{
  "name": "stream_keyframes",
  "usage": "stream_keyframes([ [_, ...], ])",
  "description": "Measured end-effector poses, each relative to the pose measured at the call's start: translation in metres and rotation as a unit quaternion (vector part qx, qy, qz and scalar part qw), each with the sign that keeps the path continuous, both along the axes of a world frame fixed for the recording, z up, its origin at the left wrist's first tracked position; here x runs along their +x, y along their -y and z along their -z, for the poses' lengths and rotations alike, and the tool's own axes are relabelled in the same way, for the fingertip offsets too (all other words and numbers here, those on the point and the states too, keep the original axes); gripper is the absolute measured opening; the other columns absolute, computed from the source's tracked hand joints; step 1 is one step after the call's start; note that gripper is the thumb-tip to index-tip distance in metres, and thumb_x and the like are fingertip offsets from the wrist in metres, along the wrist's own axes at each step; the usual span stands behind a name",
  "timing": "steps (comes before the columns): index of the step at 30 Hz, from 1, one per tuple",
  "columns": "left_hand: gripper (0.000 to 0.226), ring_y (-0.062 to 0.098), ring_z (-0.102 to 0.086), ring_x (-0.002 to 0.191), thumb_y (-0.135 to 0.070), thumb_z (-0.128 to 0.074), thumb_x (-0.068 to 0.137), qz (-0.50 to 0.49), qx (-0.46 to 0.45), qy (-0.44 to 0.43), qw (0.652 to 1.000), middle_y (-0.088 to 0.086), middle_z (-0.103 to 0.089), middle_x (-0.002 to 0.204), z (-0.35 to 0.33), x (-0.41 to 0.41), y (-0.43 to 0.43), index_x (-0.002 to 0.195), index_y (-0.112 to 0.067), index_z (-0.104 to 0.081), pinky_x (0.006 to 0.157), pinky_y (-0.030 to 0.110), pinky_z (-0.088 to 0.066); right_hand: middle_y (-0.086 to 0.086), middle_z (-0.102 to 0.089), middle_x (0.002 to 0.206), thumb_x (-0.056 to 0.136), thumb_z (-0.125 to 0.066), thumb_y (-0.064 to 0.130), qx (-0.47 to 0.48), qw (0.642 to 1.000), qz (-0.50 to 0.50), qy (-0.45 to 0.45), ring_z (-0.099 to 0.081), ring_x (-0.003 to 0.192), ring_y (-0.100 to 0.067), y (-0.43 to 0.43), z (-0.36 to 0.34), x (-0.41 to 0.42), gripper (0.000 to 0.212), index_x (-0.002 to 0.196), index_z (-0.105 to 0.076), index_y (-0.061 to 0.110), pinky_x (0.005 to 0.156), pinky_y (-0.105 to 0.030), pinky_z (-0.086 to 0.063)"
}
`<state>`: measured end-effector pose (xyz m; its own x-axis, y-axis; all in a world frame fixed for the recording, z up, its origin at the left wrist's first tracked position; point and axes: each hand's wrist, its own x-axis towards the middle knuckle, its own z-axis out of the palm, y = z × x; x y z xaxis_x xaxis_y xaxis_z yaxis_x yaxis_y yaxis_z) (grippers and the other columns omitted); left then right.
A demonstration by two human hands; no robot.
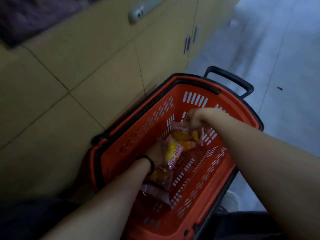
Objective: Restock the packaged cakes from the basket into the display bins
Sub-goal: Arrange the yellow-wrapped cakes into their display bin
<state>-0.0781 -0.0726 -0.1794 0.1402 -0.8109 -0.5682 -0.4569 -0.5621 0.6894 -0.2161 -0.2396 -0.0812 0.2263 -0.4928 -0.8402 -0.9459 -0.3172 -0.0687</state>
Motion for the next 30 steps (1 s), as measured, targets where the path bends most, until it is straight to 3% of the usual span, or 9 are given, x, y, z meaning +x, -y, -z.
stream_keyframes([
  [2,0.073,0.027,-0.073,0.106,-0.073,-0.034,0.100,-0.005,-0.007,-0.016,1.000,0.014,-0.076,0.116,-0.018,0.009,-0.006,0.122,-0.013,-0.071,0.093,0.039,-0.058,-0.021,-0.078,0.102,0.087,-0.085,0.021,-0.002,0.999,0.029,0.040,-0.079,0.087,-0.038,-0.004,-0.020,-0.003,0.055,0.133,-0.061,0.002,0.084,-0.051,-0.065],
  [5,0.098,0.024,-0.077,0.097,-0.101,-0.042,0.070,-0.052,0.015,-0.051,0.997,0.005,-0.080,0.103,-0.041,0.024,-0.022,0.111,-0.018,-0.074,0.091,0.046,-0.061,-0.012,-0.075,0.094,0.081,-0.089,0.017,-0.054,0.992,0.036,0.108,-0.079,0.080,-0.031,-0.013,-0.059,-0.008,0.046,0.121,-0.066,0.013,0.073,-0.044,-0.067],
  [10,0.064,0.025,-0.077,0.090,-0.063,-0.086,0.068,-0.070,-0.003,-0.089,0.994,0.004,-0.080,0.096,-0.094,0.045,-0.045,0.108,-0.014,-0.078,0.085,0.048,-0.064,-0.005,-0.077,0.091,0.068,-0.098,0.032,-0.110,0.978,0.026,0.175,-0.069,0.070,-0.021,-0.044,-0.117,-0.017,0.047,0.103,-0.072,0.016,0.056,-0.031,-0.055],
  [14,0.047,0.030,-0.076,0.101,-0.053,-0.085,0.072,-0.068,-0.051,-0.112,0.990,0.008,-0.081,0.101,-0.148,0.055,-0.060,0.099,-0.016,-0.081,0.099,0.057,-0.056,0.003,-0.074,0.070,0.060,-0.101,0.038,-0.147,0.941,0.066,0.298,-0.071,0.080,-0.020,-0.077,-0.153,-0.032,0.050,0.095,-0.072,0.016,0.075,-0.040,-0.056],
  [17,0.036,0.031,-0.073,0.110,-0.037,-0.076,0.088,-0.079,-0.075,-0.153,0.982,0.012,-0.078,0.112,-0.193,0.056,-0.075,0.113,-0.011,-0.077,0.106,0.054,-0.052,-0.005,-0.079,0.087,0.054,-0.103,0.039,-0.129,0.897,0.124,0.403,-0.077,0.085,-0.025,-0.097,-0.175,-0.043,0.060,0.099,-0.071,0.014,0.082,-0.053,-0.063],
  [20,0.014,0.028,-0.075,0.099,-0.012,-0.066,0.099,-0.062,-0.092,-0.170,0.979,0.011,-0.079,0.108,-0.227,0.063,-0.091,0.106,-0.012,-0.078,0.095,0.041,-0.056,-0.007,-0.081,0.092,0.068,-0.099,0.026,-0.096,0.869,0.120,0.471,-0.078,0.086,-0.022,-0.118,-0.207,-0.046,0.043,0.099,-0.075,0.008,0.084,-0.047,-0.064],
  [23,0.019,0.020,-0.074,0.076,-0.007,-0.065,0.096,-0.053,-0.087,-0.155,0.983,0.007,-0.080,0.090,-0.254,0.071,-0.104,0.089,-0.016,-0.081,0.081,0.034,-0.056,-0.009,-0.081,0.094,0.064,-0.097,0.038,-0.073,0.843,0.123,0.519,-0.078,0.085,-0.021,-0.134,-0.233,-0.044,0.047,0.098,-0.080,0.011,0.082,-0.042,-0.059],
  [25,0.014,0.017,-0.072,0.069,-0.008,-0.062,0.097,-0.054,-0.083,-0.126,0.987,0.006,-0.078,0.086,-0.274,0.076,-0.115,0.101,-0.012,-0.075,0.068,0.028,-0.056,-0.012,-0.081,0.098,0.060,-0.098,0.048,-0.055,0.829,0.128,0.542,-0.077,0.087,-0.027,-0.140,-0.247,-0.041,0.057,0.102,-0.081,0.014,0.084,-0.045,-0.058],
  [30,0.029,0.024,-0.071,0.092,-0.025,-0.063,0.098,-0.063,-0.100,-0.101,0.988,0.017,-0.076,0.111,-0.323,0.094,-0.138,0.123,-0.010,-0.069,0.076,0.033,-0.056,-0.001,-0.080,0.107,0.066,-0.096,0.046,-0.067,0.853,0.027,0.517,-0.078,0.098,-0.020,-0.157,-0.284,-0.018,0.060,0.118,-0.074,0.024,0.095,-0.048,-0.060],
])
